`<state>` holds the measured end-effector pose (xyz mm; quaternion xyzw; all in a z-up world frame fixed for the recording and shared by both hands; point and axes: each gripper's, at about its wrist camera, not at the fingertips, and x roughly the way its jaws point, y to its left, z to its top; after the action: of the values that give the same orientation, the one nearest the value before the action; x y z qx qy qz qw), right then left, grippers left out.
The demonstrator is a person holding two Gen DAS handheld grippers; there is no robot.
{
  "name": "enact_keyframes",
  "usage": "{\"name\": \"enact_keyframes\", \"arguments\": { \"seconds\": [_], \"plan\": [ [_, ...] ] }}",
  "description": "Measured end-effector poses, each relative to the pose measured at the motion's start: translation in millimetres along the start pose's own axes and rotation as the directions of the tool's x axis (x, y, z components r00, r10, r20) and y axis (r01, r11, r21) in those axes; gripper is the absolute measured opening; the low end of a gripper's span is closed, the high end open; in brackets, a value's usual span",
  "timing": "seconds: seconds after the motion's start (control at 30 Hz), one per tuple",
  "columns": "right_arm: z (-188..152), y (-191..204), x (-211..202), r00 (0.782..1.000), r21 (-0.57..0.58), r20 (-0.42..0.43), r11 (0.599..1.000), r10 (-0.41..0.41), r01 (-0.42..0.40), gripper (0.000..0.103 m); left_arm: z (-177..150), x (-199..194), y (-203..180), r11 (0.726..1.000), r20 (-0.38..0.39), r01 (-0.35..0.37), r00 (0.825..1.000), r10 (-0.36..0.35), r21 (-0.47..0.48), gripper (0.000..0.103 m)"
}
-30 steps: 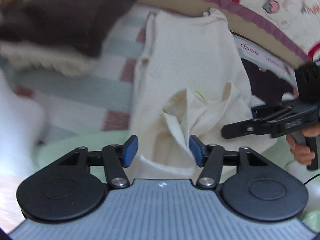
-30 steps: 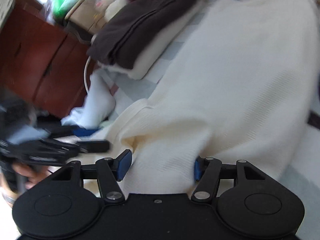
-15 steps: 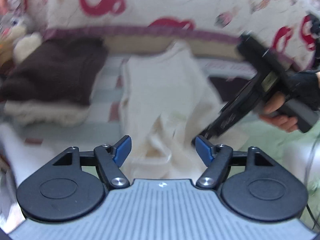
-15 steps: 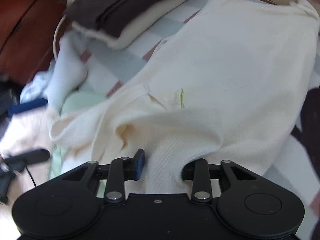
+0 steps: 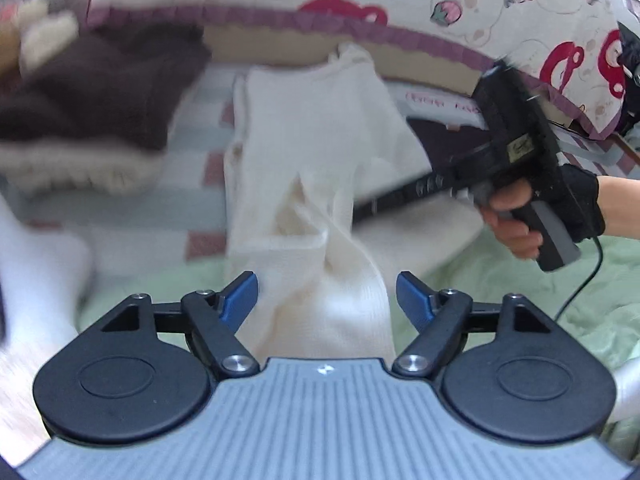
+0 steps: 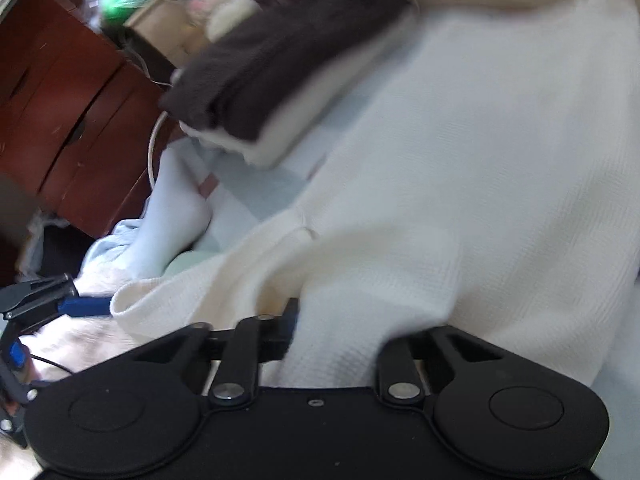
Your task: Fold clothes
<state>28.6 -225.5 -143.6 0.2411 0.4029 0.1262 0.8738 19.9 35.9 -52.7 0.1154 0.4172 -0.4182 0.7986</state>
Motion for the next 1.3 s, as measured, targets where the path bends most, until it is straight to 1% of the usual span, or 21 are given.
{"name": "enact_keyframes", "arguments": {
  "seconds": [0.07,0.13,0.23,0.3,0.4,0.57,0.6,0.63,0.73,0.77,0.83,0.9,0.97,1.0,1.03,1.07,1.1,1.17,1.2,1.23,1.3],
  "plan": [
    [3.7,5.9,-12.6,0.999,-0.051,0.028,0.999,0.015,-0.014,0.015,-7.8,4.5,-2.3,0.999,-0.02,-0.043,0.999,0.043,-0.002,0.076],
    [6.7,9.5,-14.2,0.999,-0.068,0.043,0.998,0.017,-0.014,0.014,-11.3,8.3,-12.7,0.993,-0.036,-0.108,0.993,0.11,0.041,0.076],
    [8.7,15.6,-19.7,0.999,-0.102,0.048,0.995,0.009,-0.004,0.013,-13.2,14.2,-31.2,0.979,-0.031,-0.164,0.985,0.169,0.124,0.084],
    [9.4,21.0,-36.6,0.996,-0.161,0.086,0.987,0.009,0.005,0.011,-13.9,17.5,-43.2,0.963,0.003,-0.2,0.979,0.203,0.182,0.084],
    [17.6,24.4,-57.9,0.986,-0.16,0.166,0.987,0.024,0.003,0.01,-14.3,19.2,-54.2,0.939,0.065,-0.232,0.973,0.223,0.252,0.084],
    [36.2,26.5,-97.4,0.968,-0.237,0.248,0.971,0.04,0.021,0.01,8.0,33.1,-44.4,0.939,0.161,-0.295,0.95,0.268,0.177,0.096],
    [39.9,23.6,-103.9,0.965,-0.244,0.258,0.969,0.042,0.023,0.01,15.1,38.8,-40.3,0.94,0.175,-0.303,0.945,0.275,0.156,0.096],
    [43.6,20.3,-109.8,0.962,-0.25,0.268,0.968,0.043,0.027,0.01,23.5,45.3,-35.0,0.948,0.191,-0.288,0.946,0.26,0.136,0.097],
    [56.7,6.2,-119.0,0.957,-0.261,0.289,0.964,0.032,0.046,0.01,48.7,60.1,-10.4,0.993,0.25,-0.114,0.963,0.1,0.042,0.096],
    [64.8,0.5,-121.6,0.955,-0.261,0.296,0.964,0.025,0.056,0.01,56.6,64.5,-2.4,0.999,0.285,-0.033,0.958,0.028,0.015,0.096],
    [84.9,-11.8,-127.8,0.949,-0.261,0.315,0.962,0.01,0.076,0.01,77.1,79.6,11.4,0.998,0.345,0.049,0.938,-0.033,-0.036,0.093],
    [113.8,-27.7,-134.2,0.933,-0.274,0.359,0.954,-0.018,0.123,0.01,112.9,100.3,15.7,0.994,0.368,0.007,0.929,0.034,-0.11,0.093],
    [144.4,-46.4,-137.6,0.908,-0.277,0.414,0.941,-0.064,0.193,0.009,153.4,117.5,12.3,0.986,0.396,-0.067,0.91,0.124,-0.155,0.094],
    [158.8,-64.4,-129.9,0.902,-0.257,0.418,0.939,-0.104,0.228,0.012,171.4,125.8,10.6,0.983,0.406,-0.095,0.901,0.152,-0.158,0.095],
    [173.0,-86.2,-118.5,0.904,-0.23,0.402,0.94,-0.144,0.252,0.025,184.9,136.2,11.0,0.981,0.404,-0.109,0.899,0.167,-0.161,0.098],
    [187.2,-108.0,-107.0,0.904,-0.204,0.386,0.939,-0.182,0.276,0.041,194.4,148.9,13.6,0.979,0.375,-0.12,0.91,0.176,-0.166,0.1],
    [191.3,-129.6,-99.6,0.905,-0.127,0.365,0.951,-0.221,0.283,0.059,202.1,162.0,16.1,0.975,0.336,-0.134,0.923,0.188,-0.178,0.1],
    [187.7,-172.8,-89.5,0.906,0.087,0.308,0.957,-0.29,0.277,0.057,201.9,189.7,21.4,0.962,0.204,-0.173,0.955,0.216,-0.212,0.1],
    [185.9,-194.4,-84.5,0.907,0.193,0.274,0.942,-0.32,0.274,0.056,198.3,201.4,24.2,0.955,0.144,-0.193,0.963,0.228,-0.224,0.099],
    [175.8,-205.4,-85.7,0.911,0.262,0.28,0.937,-0.303,0.231,0.056,190.5,207.9,27.2,0.946,0.109,-0.217,0.963,0.248,-0.24,0.099],
    [148.4,-205.8,-92.1,0.932,0.317,0.291,0.941,-0.218,0.121,0.056,174.5,219.3,33.1,0.928,0.047,-0.254,0.96,0.276,-0.271,0.099]
  ]
}}
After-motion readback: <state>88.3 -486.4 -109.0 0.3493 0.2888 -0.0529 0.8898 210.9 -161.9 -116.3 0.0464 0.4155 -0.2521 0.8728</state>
